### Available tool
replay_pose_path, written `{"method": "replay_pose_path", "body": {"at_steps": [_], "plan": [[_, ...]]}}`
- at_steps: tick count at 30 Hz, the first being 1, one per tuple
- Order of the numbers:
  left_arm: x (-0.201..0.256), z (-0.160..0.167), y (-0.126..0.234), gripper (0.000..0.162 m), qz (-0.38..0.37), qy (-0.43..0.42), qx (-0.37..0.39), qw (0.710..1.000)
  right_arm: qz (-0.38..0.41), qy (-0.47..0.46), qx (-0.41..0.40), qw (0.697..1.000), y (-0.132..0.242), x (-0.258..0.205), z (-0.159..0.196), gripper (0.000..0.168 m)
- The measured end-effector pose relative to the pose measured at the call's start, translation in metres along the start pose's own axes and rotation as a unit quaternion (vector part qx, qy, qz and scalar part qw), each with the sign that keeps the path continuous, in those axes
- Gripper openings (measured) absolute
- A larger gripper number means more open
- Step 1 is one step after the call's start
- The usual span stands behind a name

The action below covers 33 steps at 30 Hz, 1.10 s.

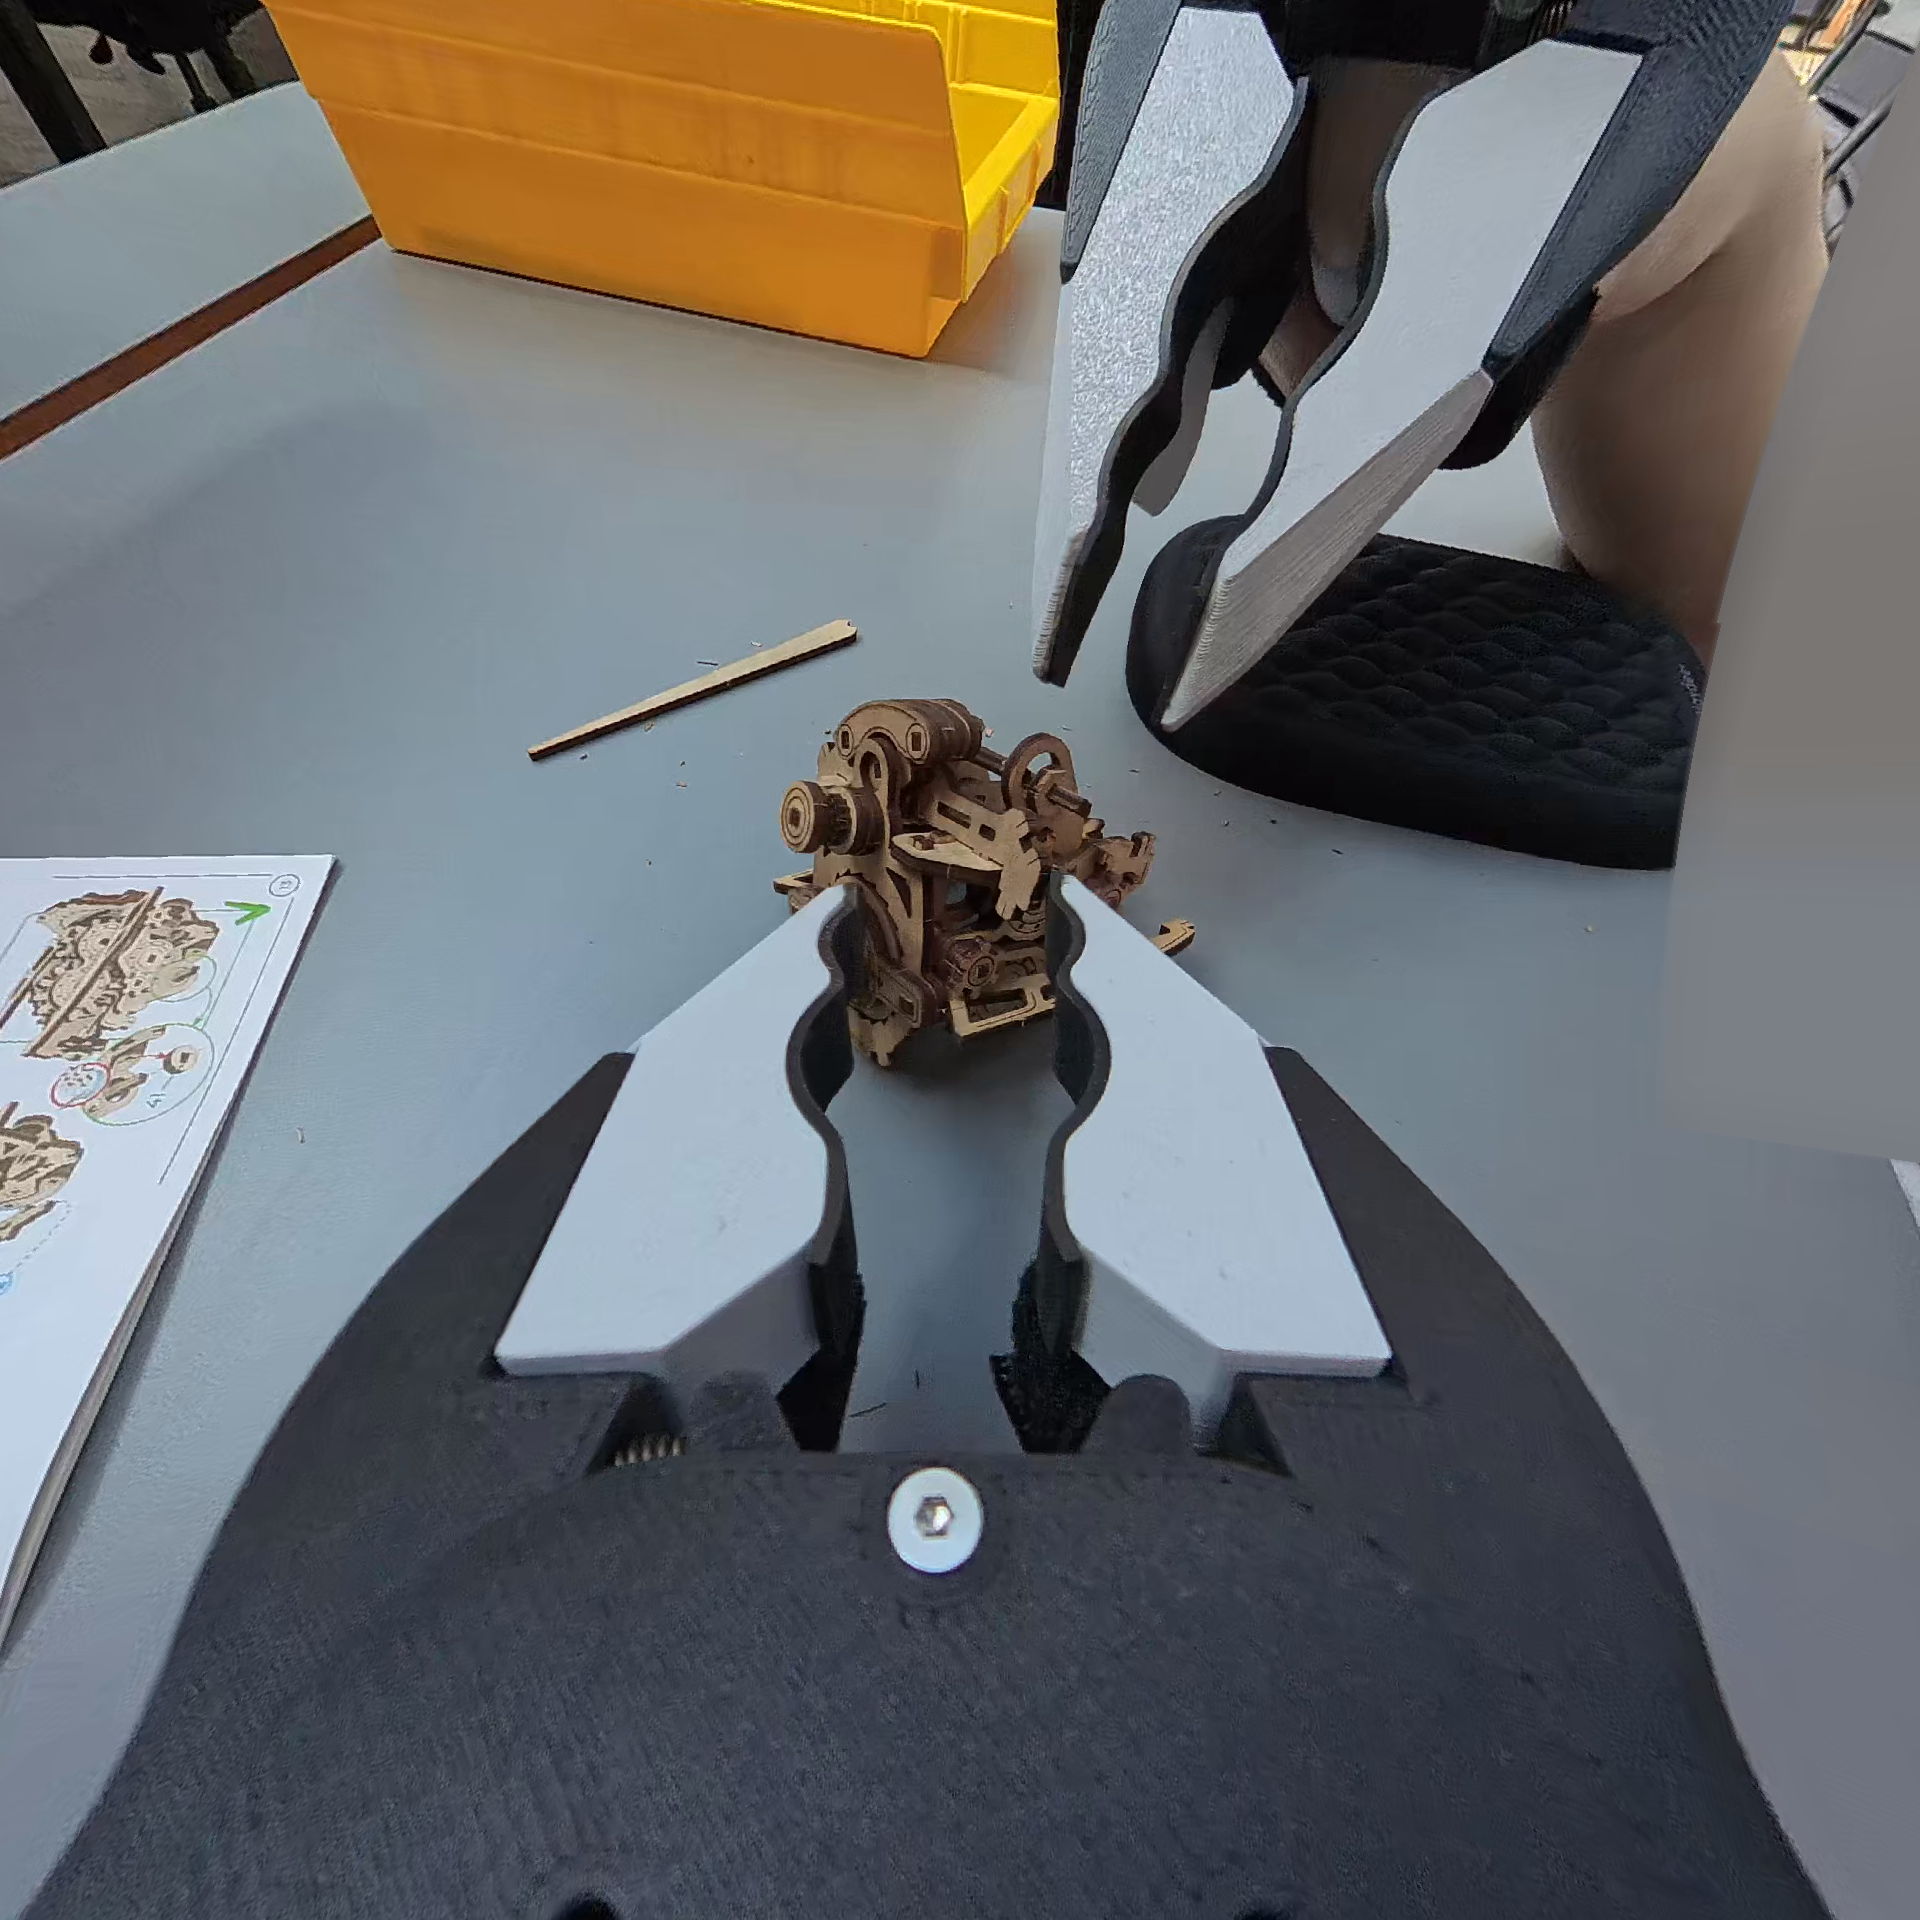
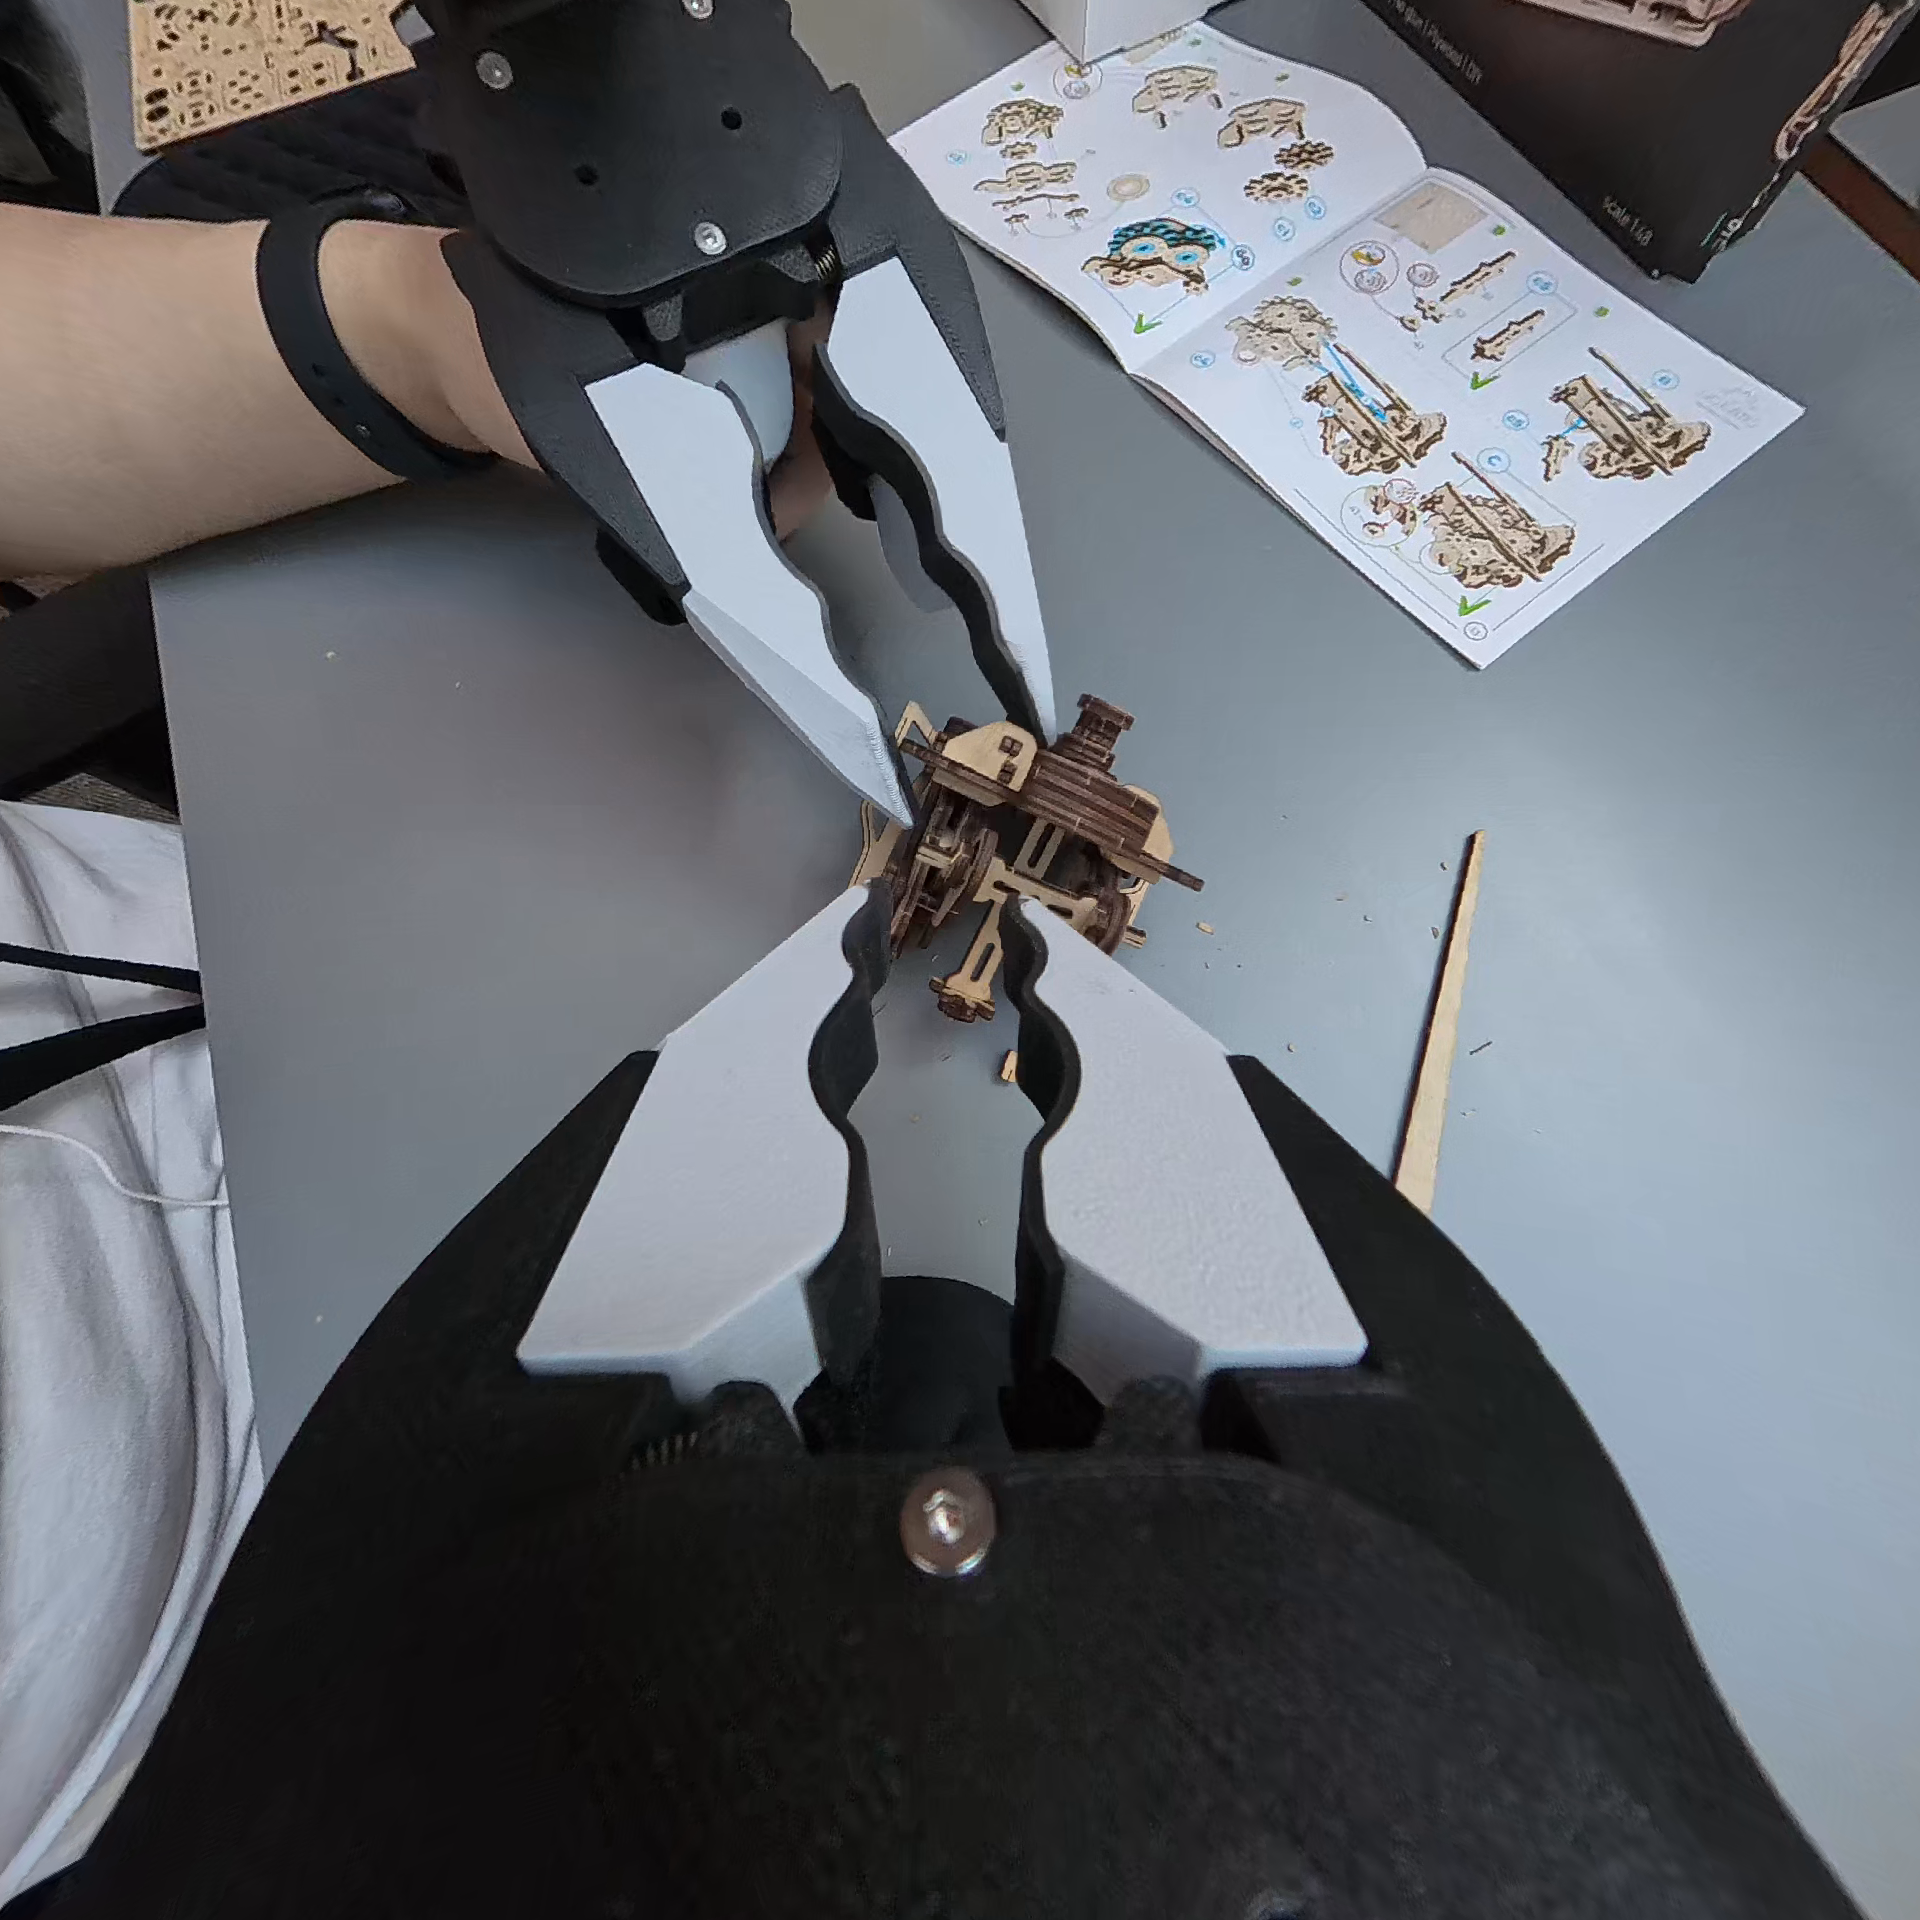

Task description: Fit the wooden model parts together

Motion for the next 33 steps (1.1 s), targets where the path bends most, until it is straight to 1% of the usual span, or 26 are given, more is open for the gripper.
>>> {"method": "replay_pose_path", "body": {"at_steps": [1, 4, 5, 7, 10, 19, 21, 25, 27, 30, 31, 33], "plan": [[0.001, 0.0, 0.0, 0.03, 0.0, 0.003, -0.001, 1.0, 0.004, -0.001, -0.007, 1.0, -0.003, 0.0, 0.002, 0.019], [0.003, 0.001, -0.001, 0.03, -0.007, -0.003, -0.004, 1.0, 0.024, 0.001, -0.015, 1.0, -0.01, 0.005, 0.005, 0.019], [0.003, 0.001, -0.001, 0.03, -0.008, -0.003, -0.004, 1.0, 0.018, -0.001, -0.015, 1.0, -0.012, 0.003, 0.005, 0.018], [0.005, 0.0, -0.002, 0.031, -0.01, 0.003, -0.003, 1.0, -0.006, -0.009, -0.014, 1.0, -0.014, -0.002, 0.006, 0.013], [0.006, 0.001, -0.003, 0.03, -0.015, -0.001, -0.004, 1.0, 0.007, -0.009, -0.016, 1.0, -0.015, 0.0, 0.006, 0.005], [0.008, 0.002, -0.004, 0.028, -0.039, -0.035, -0.011, 0.999, 0.006, -0.045, 0.002, 0.999, -0.011, 0.009, 0.006, 0.004], [0.008, 0.002, -0.004, 0.024, -0.047, -0.047, -0.014, 0.998, 0.009, -0.051, 0.002, 0.999, -0.01, 0.012, 0.007, 0.004], [0.009, 0.003, -0.004, 0.02, -0.047, -0.053, -0.016, 0.997, 0.042, -0.011, -0.002, 0.999, -0.009, 0.019, 0.008, 0.006], [0.009, 0.003, -0.004, 0.024, -0.043, -0.045, -0.014, 0.998, 0.062, 0.031, -0.007, 0.998, -0.009, 0.02, 0.008, 0.007], [0.006, 0.001, -0.002, 0.036, -0.049, -0.028, -0.005, 0.998, 0.082, 0.067, -0.014, 0.994, -0.005, 0.023, 0.009, 0.019], [0.004, 0.001, -0.001, 0.04, -0.051, -0.024, -0.001, 0.998, 0.083, 0.068, -0.01, 0.994, -0.003, 0.026, 0.008, 0.026], [0.002, -0.001, 0.0, 0.053, -0.054, -0.014, 0.01, 0.998, 0.055, 0.068, 0.011, 0.996, -0.001, 0.028, 0.008, 0.038]]}}
Point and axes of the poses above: each gripper's, where its closed fingertips meet, y back along the fingers, z out of its underside, x = y × z across the jaws, the point moved 6 cm from there along y, back along the fingers, and after that the axes turned 2 degrees about y, right-handed, at the moved point
